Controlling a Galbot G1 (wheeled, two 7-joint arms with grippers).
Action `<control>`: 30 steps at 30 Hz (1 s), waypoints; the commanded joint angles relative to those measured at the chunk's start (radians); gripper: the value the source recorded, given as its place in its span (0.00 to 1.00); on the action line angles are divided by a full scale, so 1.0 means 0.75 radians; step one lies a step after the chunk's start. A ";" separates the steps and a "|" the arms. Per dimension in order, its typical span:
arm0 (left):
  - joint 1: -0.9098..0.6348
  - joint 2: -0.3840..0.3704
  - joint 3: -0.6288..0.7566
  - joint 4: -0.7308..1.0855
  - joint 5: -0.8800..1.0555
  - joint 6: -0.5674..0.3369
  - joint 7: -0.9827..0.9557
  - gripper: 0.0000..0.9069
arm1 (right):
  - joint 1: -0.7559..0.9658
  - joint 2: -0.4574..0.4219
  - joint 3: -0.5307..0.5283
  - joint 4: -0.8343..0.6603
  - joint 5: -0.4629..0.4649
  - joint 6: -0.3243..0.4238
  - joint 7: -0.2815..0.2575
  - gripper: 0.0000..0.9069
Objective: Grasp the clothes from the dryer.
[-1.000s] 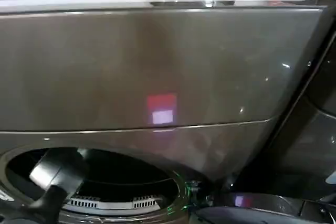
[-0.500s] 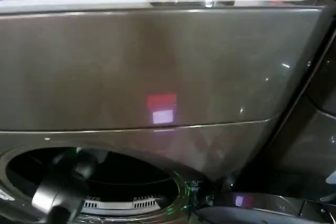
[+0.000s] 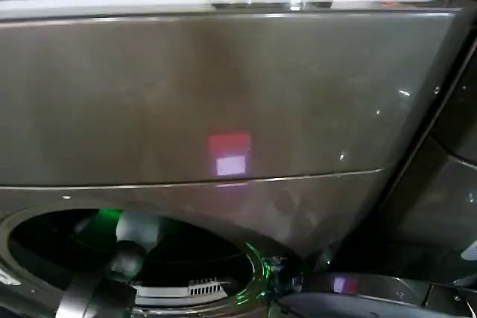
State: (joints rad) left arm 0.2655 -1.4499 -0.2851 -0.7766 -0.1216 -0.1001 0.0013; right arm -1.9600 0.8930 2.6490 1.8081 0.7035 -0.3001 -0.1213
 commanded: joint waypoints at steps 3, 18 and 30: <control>0.042 -0.027 -0.075 -0.069 0.012 -0.034 -0.198 0.00 | 0.003 0.003 0.011 -0.002 -0.016 -0.006 -0.007 1.00; 0.036 -0.030 -0.066 -0.082 0.010 -0.030 -0.193 0.00 | -0.010 -0.001 0.022 -0.019 -0.015 0.012 -0.001 1.00; 0.057 -0.026 -0.060 -0.108 0.008 -0.027 -0.190 0.00 | -0.023 0.001 0.049 -0.006 -0.008 -0.012 -0.018 1.00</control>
State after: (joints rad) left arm 0.3036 -1.4697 -0.3285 -0.8516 -0.1162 -0.1200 -0.1361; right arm -1.9759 0.8922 2.6794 1.7999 0.6944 -0.2997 -0.1298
